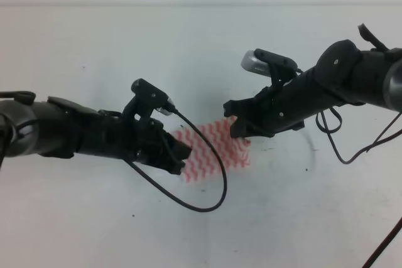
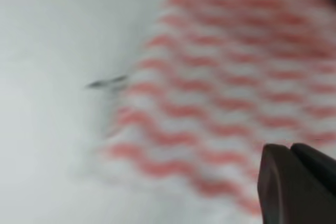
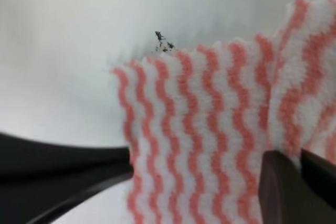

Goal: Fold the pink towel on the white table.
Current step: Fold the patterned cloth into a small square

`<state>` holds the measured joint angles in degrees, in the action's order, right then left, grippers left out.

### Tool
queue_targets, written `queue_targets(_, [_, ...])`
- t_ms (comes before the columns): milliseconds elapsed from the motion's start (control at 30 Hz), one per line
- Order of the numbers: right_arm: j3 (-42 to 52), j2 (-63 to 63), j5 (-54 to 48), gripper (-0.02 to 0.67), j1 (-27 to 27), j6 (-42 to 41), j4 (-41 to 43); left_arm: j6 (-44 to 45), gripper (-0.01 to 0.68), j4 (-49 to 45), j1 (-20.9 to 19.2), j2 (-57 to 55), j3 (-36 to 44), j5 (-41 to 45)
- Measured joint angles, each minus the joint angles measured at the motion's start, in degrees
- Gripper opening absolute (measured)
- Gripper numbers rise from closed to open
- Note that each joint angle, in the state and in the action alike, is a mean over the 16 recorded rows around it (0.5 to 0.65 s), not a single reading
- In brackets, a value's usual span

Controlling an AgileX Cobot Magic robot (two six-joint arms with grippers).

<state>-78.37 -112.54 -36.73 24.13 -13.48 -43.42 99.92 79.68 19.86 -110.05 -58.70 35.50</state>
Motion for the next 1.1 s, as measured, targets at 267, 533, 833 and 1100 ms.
queue_targets(267, [-0.08,0.02,-0.21,-0.001,0.00,0.00,-0.08,2.06,0.000,1.72,0.00,-1.86,-0.33,-3.73])
queue_targets(533, [-1.10,0.02,-0.95,-0.001,0.53,0.02,-0.32,3.09,0.000,3.31,-0.04,-3.08,-0.59,-3.18])
queue_targets(833, [-2.30,-0.45,-1.26,-0.001,2.06,0.04,-0.33,3.30,0.000,3.91,-0.08,-3.25,-0.61,-2.39])
queue_targets(1100, [-2.91,-1.47,-0.89,-0.001,3.41,0.03,-0.24,3.46,0.000,4.34,-0.08,-3.36,-0.61,-1.72])
